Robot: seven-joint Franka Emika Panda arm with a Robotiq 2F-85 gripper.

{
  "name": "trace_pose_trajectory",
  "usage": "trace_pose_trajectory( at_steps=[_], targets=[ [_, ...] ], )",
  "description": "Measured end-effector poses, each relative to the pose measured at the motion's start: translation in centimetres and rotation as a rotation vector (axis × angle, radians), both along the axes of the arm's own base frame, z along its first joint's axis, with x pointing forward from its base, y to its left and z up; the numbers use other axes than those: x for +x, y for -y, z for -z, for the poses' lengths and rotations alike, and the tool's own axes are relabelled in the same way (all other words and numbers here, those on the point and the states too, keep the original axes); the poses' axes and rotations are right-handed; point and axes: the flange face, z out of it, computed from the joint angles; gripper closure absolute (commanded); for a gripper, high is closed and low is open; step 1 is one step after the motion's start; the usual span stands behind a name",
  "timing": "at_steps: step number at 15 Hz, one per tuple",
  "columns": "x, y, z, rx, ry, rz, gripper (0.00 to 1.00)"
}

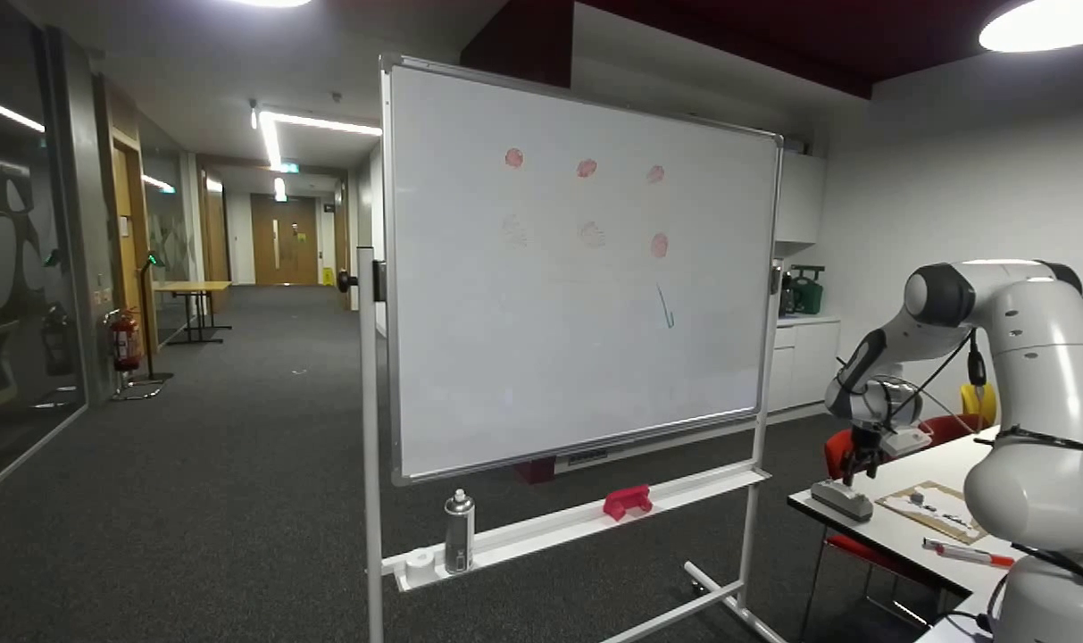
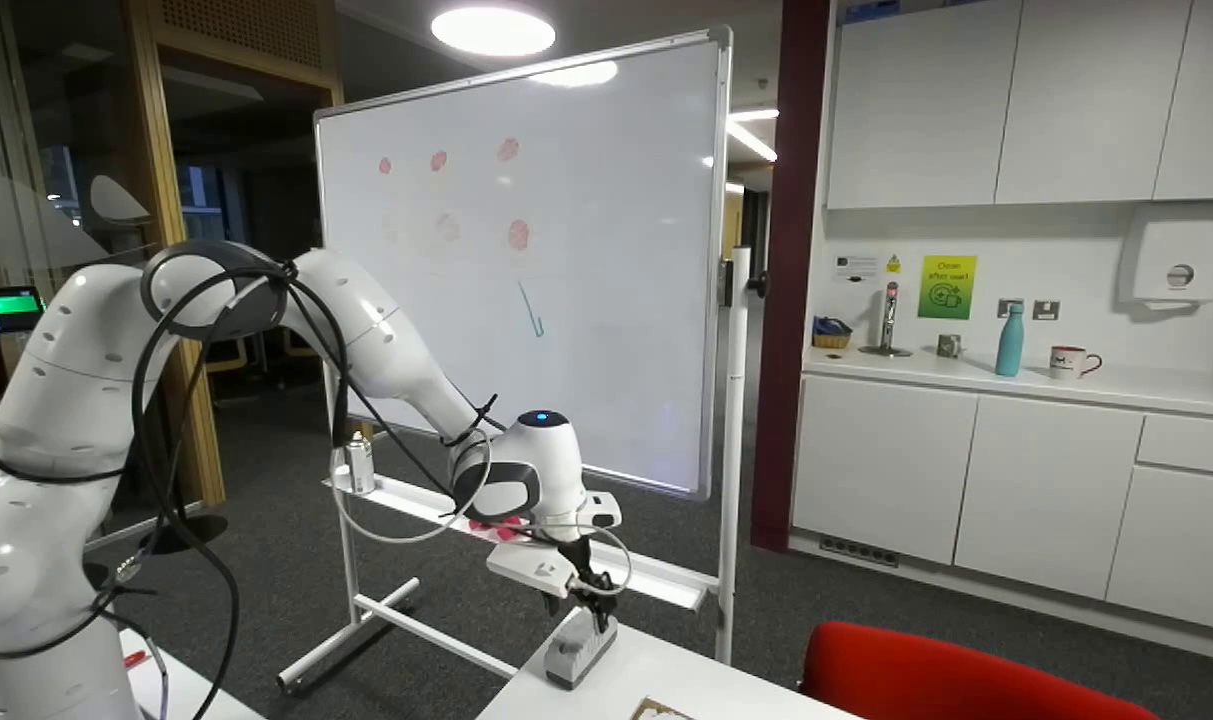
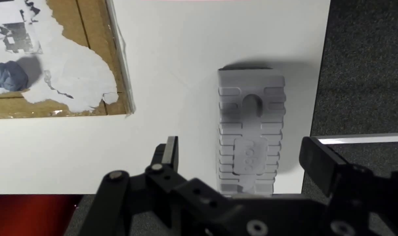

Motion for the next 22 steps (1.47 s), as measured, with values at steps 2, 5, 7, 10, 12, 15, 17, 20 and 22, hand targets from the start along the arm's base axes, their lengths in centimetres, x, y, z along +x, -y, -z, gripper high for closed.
trace_pose_trajectory(
  at_steps=[2,5,7,10,12,15,17,20,22],
  targets=[
    [0.1,-0.2,0.7,0.002,-0.006,-0.001,0.0],
    [0.3,-0.3,1.8,0.009,-0.02,-0.004,0.0],
    [0.5,-0.2,2.5,0.011,-0.027,-0.005,0.0],
    [0.9,0.1,3.2,0.011,-0.031,0.003,0.0],
    [1.4,0.1,3.5,0.012,-0.027,0.021,0.0],
    [2.3,-0.4,3.7,0.02,-0.017,0.04,0.0],
    [2.8,-1.0,3.7,0.026,-0.012,0.045,0.0],
    [3.1,-1.4,3.7,0.029,-0.01,0.052,0.0],
    [3.2,-1.4,3.7,0.028,-0.009,0.057,0.0]
  ],
)
